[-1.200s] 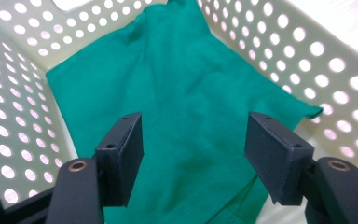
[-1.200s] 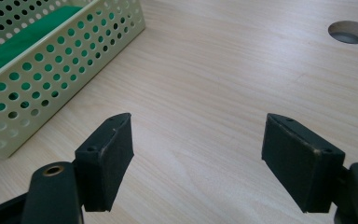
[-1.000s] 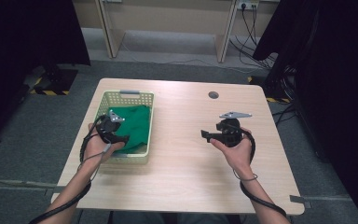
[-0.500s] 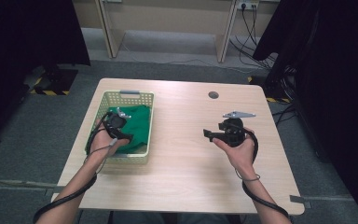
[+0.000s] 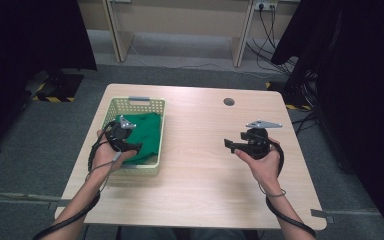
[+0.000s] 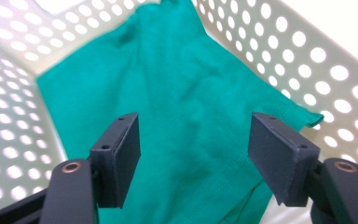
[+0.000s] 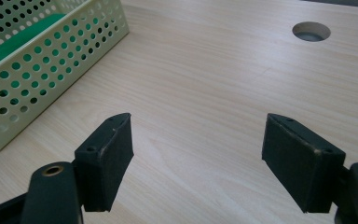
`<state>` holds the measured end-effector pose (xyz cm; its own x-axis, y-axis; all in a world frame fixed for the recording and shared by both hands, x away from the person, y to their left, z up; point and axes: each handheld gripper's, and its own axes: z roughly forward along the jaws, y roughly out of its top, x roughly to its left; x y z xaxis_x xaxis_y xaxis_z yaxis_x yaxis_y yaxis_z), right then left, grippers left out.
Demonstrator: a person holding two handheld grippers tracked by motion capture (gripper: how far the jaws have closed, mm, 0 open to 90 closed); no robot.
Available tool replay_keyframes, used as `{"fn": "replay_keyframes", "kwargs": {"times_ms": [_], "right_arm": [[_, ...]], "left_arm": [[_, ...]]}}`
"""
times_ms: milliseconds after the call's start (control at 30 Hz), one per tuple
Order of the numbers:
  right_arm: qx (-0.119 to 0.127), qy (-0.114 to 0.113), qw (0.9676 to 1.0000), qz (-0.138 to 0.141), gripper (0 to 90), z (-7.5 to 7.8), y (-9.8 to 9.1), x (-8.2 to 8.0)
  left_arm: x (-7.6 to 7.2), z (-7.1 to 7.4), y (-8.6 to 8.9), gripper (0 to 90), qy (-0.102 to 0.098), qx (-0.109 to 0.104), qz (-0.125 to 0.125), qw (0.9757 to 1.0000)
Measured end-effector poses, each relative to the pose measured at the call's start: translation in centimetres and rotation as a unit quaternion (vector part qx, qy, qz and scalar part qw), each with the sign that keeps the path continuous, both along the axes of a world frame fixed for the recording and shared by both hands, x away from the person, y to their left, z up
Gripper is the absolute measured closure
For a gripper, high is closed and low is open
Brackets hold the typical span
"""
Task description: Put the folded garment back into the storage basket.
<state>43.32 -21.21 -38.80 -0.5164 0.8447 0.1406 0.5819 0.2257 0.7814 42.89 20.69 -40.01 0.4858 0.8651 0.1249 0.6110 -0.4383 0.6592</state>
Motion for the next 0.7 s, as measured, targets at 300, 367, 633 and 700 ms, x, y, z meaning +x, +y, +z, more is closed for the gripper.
{"fn": "replay_keyframes", "kwargs": {"times_ms": [300, 367, 633, 700], "right_arm": [[-0.001, -0.002, 0.9998, -0.018, 25.2, -0.6, -2.6, -1.0], [0.003, -0.001, 0.9997, -0.023, 25.2, -0.7, -3.2, -1.2], [0.006, 0.001, 0.9994, -0.034, 25.1, -1.3, -4.9, -2.2], [0.007, 0.002, 0.9994, -0.035, 25.1, -1.5, -5.2, -2.4]], "left_arm": [[-3.1, 0.4, 1.6, 31.1, -0.049, -0.031, 0.013, 0.9982], [-3.6, 0.4, 1.9, 30.4, -0.055, -0.036, 0.016, 0.9977], [-5.5, 0.7, 3.1, 29.5, -0.077, -0.044, 0.021, 0.9958], [-5.8, 0.7, 3.3, 29.6, -0.083, -0.048, 0.024, 0.9951]]}}
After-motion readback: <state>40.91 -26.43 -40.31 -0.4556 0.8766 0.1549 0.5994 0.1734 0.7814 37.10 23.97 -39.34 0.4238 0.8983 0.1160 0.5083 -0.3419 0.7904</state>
